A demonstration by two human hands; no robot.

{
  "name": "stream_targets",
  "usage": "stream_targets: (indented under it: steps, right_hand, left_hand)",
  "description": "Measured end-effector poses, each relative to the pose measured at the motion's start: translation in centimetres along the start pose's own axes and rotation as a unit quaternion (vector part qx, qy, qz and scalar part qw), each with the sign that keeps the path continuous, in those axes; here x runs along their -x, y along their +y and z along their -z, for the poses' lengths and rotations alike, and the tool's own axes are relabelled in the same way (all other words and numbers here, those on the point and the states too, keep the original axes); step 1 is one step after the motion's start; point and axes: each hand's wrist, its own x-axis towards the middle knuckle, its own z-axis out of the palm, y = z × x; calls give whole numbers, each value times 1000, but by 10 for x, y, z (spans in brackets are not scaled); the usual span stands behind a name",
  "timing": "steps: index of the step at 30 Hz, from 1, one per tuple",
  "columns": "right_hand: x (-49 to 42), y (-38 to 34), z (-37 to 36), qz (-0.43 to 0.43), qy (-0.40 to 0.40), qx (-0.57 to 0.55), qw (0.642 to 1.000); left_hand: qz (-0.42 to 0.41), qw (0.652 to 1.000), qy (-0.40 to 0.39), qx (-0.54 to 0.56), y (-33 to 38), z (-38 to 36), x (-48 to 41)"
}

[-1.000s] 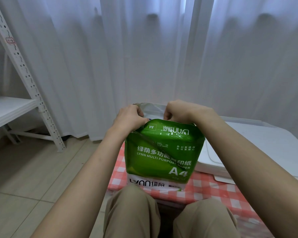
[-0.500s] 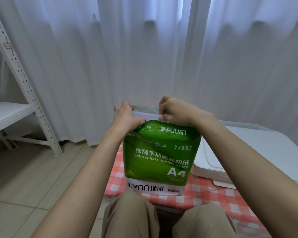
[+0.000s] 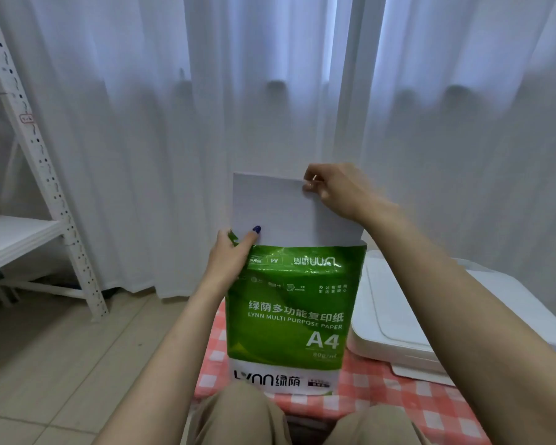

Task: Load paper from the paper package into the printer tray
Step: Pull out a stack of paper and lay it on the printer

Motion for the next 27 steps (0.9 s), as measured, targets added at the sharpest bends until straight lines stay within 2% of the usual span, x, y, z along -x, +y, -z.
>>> stream_targets:
  steps: [3,6,10,17,23,27]
  right_hand:
    - [-3,2,12,-21,29,12,999]
    - [-10,-2,41,-18,111,9,994]
    - [-17,5,79,-36,225,-16,973]
    - [2,31,115,-78,343,-65,934]
    - [23,62,113,-175,328,-111,922]
    - [41,86,106,-276,327,-152,891]
  left_hand:
    - [-10,999,23,22,1,-3,4]
    - [-13,999,28,12,0,-5,5]
    - [-21,999,47,5,4,-6,3]
    - [-23,998,64,-18,3,-8,0]
    - [-35,995,86,-33,4,-9,0]
    - [-38,994,100,-39,4,-10,2]
